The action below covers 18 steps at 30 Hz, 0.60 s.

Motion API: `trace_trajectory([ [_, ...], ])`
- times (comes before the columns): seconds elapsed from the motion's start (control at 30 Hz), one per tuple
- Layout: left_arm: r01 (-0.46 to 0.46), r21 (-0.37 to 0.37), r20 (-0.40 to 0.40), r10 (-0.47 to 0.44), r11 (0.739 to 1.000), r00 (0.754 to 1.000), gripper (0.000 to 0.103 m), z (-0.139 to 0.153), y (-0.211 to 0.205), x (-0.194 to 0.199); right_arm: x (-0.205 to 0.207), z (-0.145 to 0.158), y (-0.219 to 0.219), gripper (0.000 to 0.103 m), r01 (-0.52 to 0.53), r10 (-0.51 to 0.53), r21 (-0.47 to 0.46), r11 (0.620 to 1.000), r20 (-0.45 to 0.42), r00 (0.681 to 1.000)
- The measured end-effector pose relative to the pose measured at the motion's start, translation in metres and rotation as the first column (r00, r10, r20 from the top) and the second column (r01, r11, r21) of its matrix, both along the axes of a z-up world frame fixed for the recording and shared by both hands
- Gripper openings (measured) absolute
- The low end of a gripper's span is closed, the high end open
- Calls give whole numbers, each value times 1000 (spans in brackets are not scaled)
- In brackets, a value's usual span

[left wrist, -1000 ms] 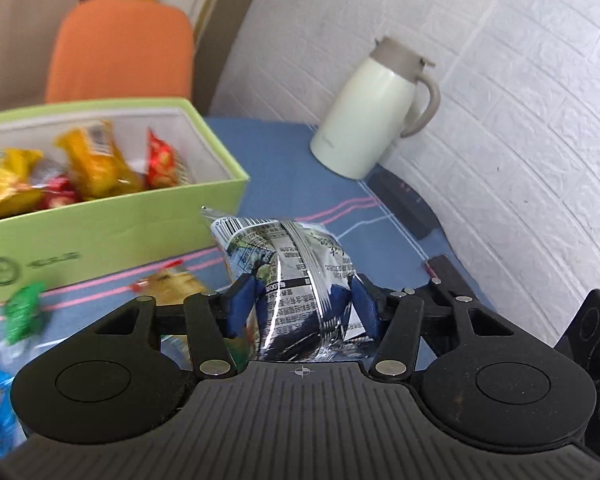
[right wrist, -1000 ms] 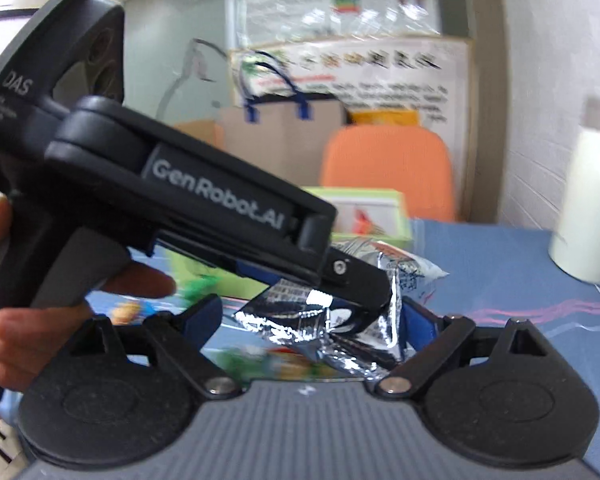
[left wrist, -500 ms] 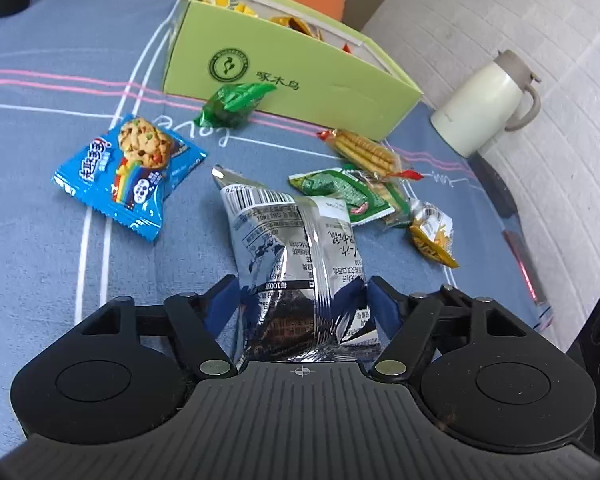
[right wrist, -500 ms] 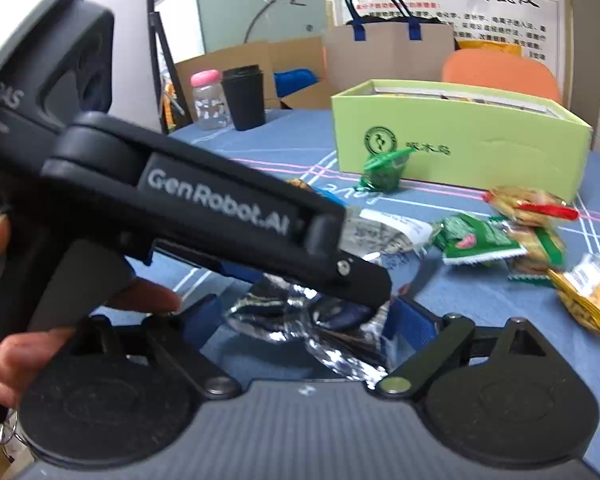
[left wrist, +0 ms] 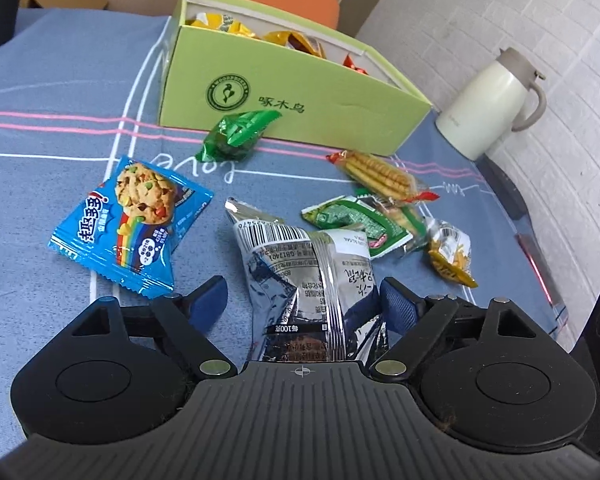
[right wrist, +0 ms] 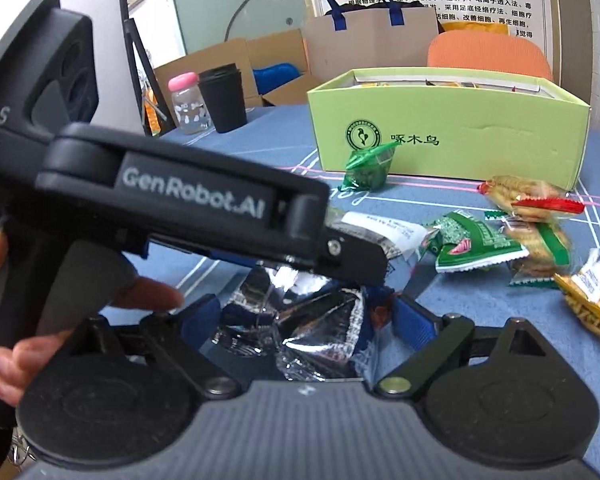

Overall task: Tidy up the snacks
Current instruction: 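Grasp the silver foil snack bag with the left gripper, then lower the silver foil bag into the green box and release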

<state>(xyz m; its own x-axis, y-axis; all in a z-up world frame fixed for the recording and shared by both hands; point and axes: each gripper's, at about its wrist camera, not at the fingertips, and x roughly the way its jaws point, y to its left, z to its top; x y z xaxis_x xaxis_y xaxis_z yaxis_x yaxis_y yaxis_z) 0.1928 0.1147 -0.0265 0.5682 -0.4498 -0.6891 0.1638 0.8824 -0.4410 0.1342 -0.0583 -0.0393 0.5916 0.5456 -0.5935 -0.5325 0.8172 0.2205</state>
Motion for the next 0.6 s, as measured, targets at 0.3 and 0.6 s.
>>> trace_trajectory([
  [0.3,19,13,14,-19,1000,1000,68,-2,0,1,2,-5,7,93,-30,31,-16,999,34,999],
  [0.6,41,22,110,-44,999,993,38,32,-11,0,2,35,-9,85,-33,35,-11,999,162,986],
])
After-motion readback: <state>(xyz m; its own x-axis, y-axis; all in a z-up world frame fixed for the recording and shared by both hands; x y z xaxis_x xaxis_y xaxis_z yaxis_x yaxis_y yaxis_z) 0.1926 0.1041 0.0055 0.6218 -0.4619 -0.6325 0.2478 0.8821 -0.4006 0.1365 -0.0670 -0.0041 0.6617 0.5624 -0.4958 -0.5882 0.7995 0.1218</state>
